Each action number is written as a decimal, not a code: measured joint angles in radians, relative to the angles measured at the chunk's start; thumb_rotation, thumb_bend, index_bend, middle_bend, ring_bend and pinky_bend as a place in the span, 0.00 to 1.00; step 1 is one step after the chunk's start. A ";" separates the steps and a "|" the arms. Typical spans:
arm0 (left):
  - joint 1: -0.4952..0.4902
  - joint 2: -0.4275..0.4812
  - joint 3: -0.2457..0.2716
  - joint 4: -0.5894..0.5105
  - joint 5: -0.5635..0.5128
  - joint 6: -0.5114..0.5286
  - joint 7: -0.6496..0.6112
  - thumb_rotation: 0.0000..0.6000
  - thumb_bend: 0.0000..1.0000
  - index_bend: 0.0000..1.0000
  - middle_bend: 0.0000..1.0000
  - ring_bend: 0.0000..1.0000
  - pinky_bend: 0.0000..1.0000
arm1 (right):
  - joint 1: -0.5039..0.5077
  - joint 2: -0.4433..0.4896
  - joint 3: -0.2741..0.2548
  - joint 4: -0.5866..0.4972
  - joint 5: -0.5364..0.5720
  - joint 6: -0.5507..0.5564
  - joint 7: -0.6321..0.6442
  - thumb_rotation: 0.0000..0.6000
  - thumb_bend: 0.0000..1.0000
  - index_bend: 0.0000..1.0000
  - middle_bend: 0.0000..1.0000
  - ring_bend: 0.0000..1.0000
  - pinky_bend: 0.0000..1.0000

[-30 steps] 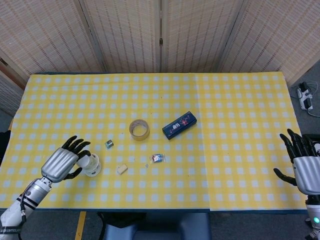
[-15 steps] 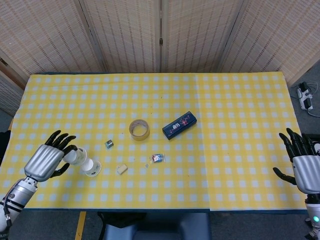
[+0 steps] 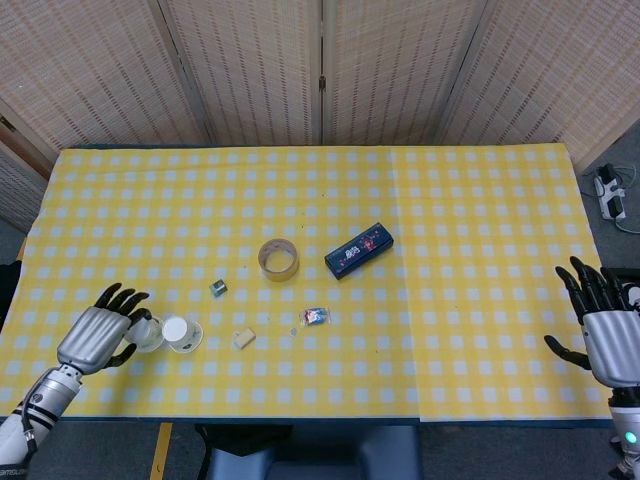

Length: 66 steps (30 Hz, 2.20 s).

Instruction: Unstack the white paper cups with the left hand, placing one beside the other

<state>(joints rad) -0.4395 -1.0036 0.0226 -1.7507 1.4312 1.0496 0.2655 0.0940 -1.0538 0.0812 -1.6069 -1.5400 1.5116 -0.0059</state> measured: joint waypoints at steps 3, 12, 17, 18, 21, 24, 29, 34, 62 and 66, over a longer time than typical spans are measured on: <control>-0.005 -0.031 0.000 0.033 -0.003 -0.010 0.006 1.00 0.42 0.39 0.17 0.13 0.02 | -0.004 0.001 -0.001 -0.001 0.001 0.004 0.001 1.00 0.20 0.00 0.00 0.07 0.00; -0.010 -0.079 -0.001 0.086 -0.019 -0.023 0.018 1.00 0.42 0.39 0.17 0.13 0.02 | -0.007 0.000 -0.003 -0.003 0.004 0.004 -0.001 1.00 0.20 0.00 0.00 0.07 0.00; -0.010 -0.094 -0.002 0.102 -0.022 -0.024 0.013 1.00 0.42 0.38 0.17 0.13 0.02 | -0.004 0.001 -0.003 -0.005 0.002 0.002 -0.004 1.00 0.20 0.00 0.00 0.07 0.00; -0.010 -0.098 -0.002 0.106 -0.022 -0.023 0.013 1.00 0.42 0.38 0.17 0.13 0.02 | -0.005 0.001 -0.003 -0.006 0.003 0.002 -0.004 1.00 0.20 0.00 0.00 0.07 0.00; -0.011 -0.105 -0.001 0.113 -0.023 -0.025 0.013 1.00 0.42 0.37 0.17 0.13 0.02 | -0.005 0.002 -0.002 -0.006 0.007 0.001 -0.004 1.00 0.20 0.00 0.00 0.07 0.00; -0.013 -0.111 0.000 0.117 -0.026 -0.030 0.016 1.00 0.42 0.37 0.17 0.13 0.02 | -0.005 0.002 -0.002 -0.007 0.008 0.000 -0.005 1.00 0.20 0.00 0.00 0.07 0.00; -0.013 -0.116 0.000 0.119 -0.029 -0.032 0.018 1.00 0.42 0.35 0.17 0.13 0.02 | -0.005 0.002 -0.003 -0.009 0.007 -0.002 -0.008 1.00 0.20 0.00 0.00 0.07 0.00; -0.014 -0.124 0.000 0.127 -0.035 -0.033 0.022 1.00 0.42 0.33 0.17 0.13 0.02 | -0.003 0.003 -0.002 -0.014 0.009 -0.004 -0.013 1.00 0.20 0.00 0.00 0.07 0.00; 0.094 -0.048 -0.082 0.056 -0.103 0.220 -0.087 1.00 0.42 0.17 0.15 0.09 0.01 | 0.015 0.027 -0.009 -0.019 0.027 -0.070 0.049 1.00 0.20 0.00 0.00 0.07 0.00; 0.150 -0.049 -0.086 0.051 -0.118 0.306 -0.083 1.00 0.42 0.14 0.13 0.08 0.01 | 0.027 0.030 -0.017 -0.011 0.013 -0.091 0.104 1.00 0.20 0.00 0.00 0.07 0.00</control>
<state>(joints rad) -0.2898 -1.0521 -0.0638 -1.7000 1.3127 1.3557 0.1824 0.1205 -1.0237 0.0641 -1.6181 -1.5270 1.4203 0.0980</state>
